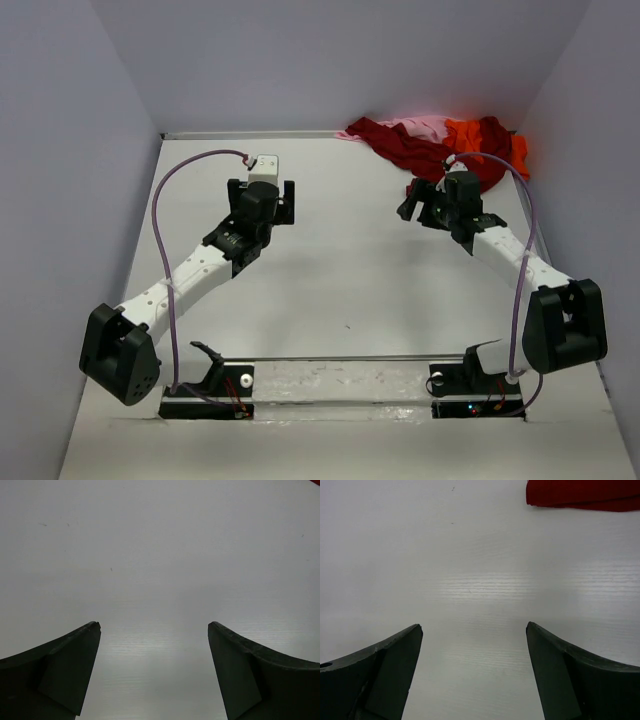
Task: Fold and stack the t-shirts
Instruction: Pick up the crumpled T-shirt from the corner of the board.
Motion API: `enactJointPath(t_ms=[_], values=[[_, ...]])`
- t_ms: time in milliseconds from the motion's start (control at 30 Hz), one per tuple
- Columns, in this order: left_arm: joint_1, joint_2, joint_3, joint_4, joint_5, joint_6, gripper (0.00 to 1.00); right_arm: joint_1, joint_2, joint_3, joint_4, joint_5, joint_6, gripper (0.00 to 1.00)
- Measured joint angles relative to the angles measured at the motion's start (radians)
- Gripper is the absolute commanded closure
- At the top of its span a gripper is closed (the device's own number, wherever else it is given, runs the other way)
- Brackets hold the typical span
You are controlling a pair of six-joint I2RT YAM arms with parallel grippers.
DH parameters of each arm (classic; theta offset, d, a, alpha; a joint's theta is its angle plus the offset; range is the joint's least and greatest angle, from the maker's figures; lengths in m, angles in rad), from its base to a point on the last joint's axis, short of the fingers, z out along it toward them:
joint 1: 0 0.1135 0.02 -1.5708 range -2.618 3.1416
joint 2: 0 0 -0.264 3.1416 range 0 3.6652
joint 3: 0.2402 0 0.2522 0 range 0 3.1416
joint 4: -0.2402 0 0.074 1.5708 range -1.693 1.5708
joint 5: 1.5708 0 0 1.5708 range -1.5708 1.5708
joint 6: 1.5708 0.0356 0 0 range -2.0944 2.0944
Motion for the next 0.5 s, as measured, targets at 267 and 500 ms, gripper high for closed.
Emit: enactJointPath(t_ms=[267,500], values=[[0.0,-0.002,0.0,-0.004,-0.009,0.0,0.01,0.001,0.006,0.0,0.01,0.006,0.0,0.1],[0.0,-0.035,0.0,-0.009,-0.017,0.0,0.01,0.005,0.283,0.225,-0.104,0.213,0.023,0.11]])
